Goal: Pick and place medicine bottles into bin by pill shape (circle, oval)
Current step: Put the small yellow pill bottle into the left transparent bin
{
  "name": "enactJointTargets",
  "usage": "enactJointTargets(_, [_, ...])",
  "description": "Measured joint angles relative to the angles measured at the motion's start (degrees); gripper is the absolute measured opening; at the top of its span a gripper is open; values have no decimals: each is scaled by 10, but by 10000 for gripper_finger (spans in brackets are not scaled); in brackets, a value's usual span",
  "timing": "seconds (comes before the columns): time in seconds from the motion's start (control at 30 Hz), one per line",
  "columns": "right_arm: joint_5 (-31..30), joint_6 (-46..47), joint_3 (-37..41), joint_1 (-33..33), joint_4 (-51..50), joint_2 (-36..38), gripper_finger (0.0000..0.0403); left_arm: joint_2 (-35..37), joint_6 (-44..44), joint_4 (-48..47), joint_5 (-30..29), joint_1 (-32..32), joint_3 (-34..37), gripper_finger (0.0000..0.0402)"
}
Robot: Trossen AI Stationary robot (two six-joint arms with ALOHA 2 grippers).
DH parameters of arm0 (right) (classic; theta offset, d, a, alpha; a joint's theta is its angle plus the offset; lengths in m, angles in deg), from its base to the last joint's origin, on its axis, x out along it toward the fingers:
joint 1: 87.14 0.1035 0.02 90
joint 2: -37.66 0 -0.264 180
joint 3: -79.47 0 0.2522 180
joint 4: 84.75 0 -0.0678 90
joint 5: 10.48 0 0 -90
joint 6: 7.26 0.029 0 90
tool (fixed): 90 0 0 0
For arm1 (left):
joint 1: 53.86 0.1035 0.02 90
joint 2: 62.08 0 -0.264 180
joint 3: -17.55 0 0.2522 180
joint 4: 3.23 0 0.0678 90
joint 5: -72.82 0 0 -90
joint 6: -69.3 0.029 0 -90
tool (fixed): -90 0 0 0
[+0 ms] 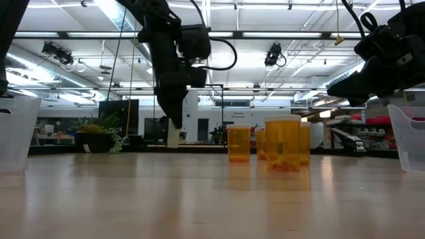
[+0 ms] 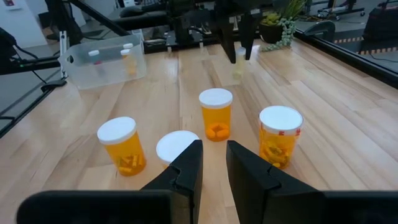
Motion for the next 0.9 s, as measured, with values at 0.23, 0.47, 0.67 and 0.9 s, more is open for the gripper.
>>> enactJointTargets(0.23, [0,0,0,0,0,0,79,0,-9,-30,28,-28,-31,143])
enactJointTargets(0.47, [0,0,0,0,0,0,79,0,-62,-33,59,-72,-39,130])
enactJointTargets(0.67, [0,0,0,0,0,0,79,0,-114,-43,61,-123,-39,140])
enactJointTargets(0.9, [0,0,0,0,0,0,79,0,-188,-62,61,-178,-39,134])
